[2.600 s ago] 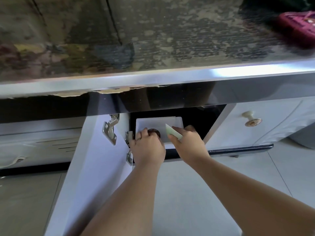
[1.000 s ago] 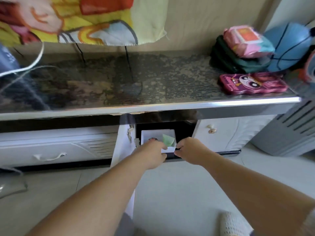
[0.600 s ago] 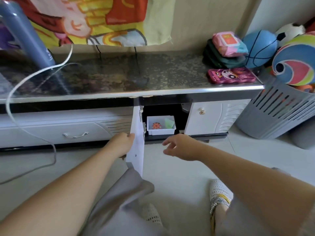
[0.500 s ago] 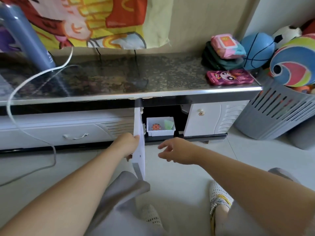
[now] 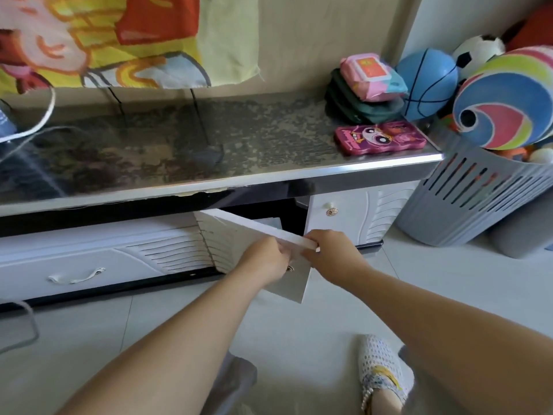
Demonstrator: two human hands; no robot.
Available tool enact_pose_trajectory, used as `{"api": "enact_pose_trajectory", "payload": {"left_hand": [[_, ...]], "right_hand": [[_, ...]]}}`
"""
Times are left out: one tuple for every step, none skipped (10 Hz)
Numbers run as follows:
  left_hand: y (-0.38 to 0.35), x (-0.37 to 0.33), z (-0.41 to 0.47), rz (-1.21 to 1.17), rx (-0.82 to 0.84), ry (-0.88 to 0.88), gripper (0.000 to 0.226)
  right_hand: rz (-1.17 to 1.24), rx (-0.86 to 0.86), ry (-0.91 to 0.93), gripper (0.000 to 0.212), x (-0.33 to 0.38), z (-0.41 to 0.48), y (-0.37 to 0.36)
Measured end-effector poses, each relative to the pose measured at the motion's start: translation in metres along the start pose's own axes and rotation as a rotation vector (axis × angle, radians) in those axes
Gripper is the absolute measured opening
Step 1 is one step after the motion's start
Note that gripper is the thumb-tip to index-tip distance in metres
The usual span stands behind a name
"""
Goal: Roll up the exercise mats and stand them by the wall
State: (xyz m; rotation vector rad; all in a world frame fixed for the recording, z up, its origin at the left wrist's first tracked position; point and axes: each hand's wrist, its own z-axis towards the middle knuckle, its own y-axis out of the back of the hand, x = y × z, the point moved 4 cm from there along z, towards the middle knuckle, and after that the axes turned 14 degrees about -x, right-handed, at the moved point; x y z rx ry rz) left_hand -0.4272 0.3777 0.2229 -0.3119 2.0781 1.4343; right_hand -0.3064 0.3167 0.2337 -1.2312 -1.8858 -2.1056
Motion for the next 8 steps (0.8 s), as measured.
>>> {"api": "enact_pose_trajectory", "payload": {"left_hand": [[-0.014,-0.004,0.021,-0.102,-0.081,-0.023,0.004],[-0.025,-0.006,0.035,-0.176,-0.149,-0.055,0.010],[-0.034,-0.009,0.048,-0.174,-0.201,-0.122,0.032],[-0.041,-0.012,0.059,-0.167,-0.249,-0.170,0.043],[-0.046,-0.014,0.066,-0.133,-0.279,-0.173,0.050],[-0.049,-0.014,0.070,-0.084,-0.267,-0.162,0.055],[-0.050,-0.017,0.072,-0.030,-0.206,-0.159,0.061],[-0.041,-0.021,0.069,-0.021,-0.143,-0.126,0.061]], "right_hand": [[0.234,-0.191,-0.179,0.022,-0.014,0.022,-0.002],[0.489,-0.287,-0.413,0.029,-0.024,0.040,-0.010],[0.587,-0.285,-0.481,0.018,-0.024,0.053,-0.021],[0.646,-0.251,-0.476,0.035,-0.025,0.063,-0.027],[0.690,-0.196,-0.503,0.043,-0.029,0.070,-0.034],[0.732,-0.094,-0.450,0.046,-0.026,0.074,-0.041],[0.674,-0.026,-0.392,0.048,-0.023,0.075,-0.038],[0.586,0.069,-0.399,0.045,-0.021,0.067,-0.030]]}}
